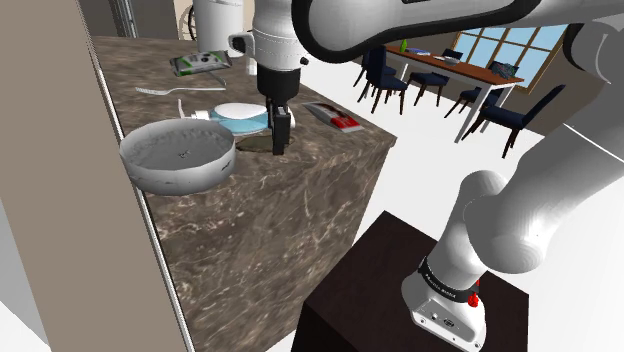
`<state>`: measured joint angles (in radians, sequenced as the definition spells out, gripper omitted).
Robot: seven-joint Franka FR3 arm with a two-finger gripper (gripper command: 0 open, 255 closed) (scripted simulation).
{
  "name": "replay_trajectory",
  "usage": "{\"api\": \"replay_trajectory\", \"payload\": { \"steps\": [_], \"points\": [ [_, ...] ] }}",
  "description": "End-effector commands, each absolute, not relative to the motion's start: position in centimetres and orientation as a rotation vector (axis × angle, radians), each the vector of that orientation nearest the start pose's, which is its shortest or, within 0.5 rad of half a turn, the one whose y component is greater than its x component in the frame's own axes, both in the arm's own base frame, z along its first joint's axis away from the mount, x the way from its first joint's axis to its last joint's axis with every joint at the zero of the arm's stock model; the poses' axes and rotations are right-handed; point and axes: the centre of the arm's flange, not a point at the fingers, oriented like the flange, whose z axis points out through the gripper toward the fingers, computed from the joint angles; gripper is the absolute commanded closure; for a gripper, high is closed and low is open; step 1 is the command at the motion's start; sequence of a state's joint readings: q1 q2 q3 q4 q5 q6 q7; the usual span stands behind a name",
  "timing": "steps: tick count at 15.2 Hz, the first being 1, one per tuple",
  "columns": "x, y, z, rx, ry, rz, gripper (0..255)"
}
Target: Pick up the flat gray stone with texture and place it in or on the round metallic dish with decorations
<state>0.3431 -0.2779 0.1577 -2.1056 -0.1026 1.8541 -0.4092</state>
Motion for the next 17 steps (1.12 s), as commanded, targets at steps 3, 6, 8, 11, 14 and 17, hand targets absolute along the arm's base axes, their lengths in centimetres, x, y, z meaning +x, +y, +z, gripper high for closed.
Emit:
{"api": "replay_trajectory", "payload": {
  "steps": [3, 6, 8, 11, 14, 17],
  "points": [
    [41.91, 22.64, 53.44, -2.932, -1.475, -0.047, 0],
    [41.91, 22.64, 53.44, -2.932, -1.475, -0.047, 0],
    [41.90, 22.64, 53.43, -2.932, -1.475, -0.047, 255],
    [41.91, 22.64, 53.42, -2.932, -1.475, -0.047, 255],
    [41.91, 22.64, 53.42, -2.932, -1.475, -0.047, 255],
    [41.90, 22.64, 53.96, -2.932, -1.475, -0.047, 255]
  ]
}}
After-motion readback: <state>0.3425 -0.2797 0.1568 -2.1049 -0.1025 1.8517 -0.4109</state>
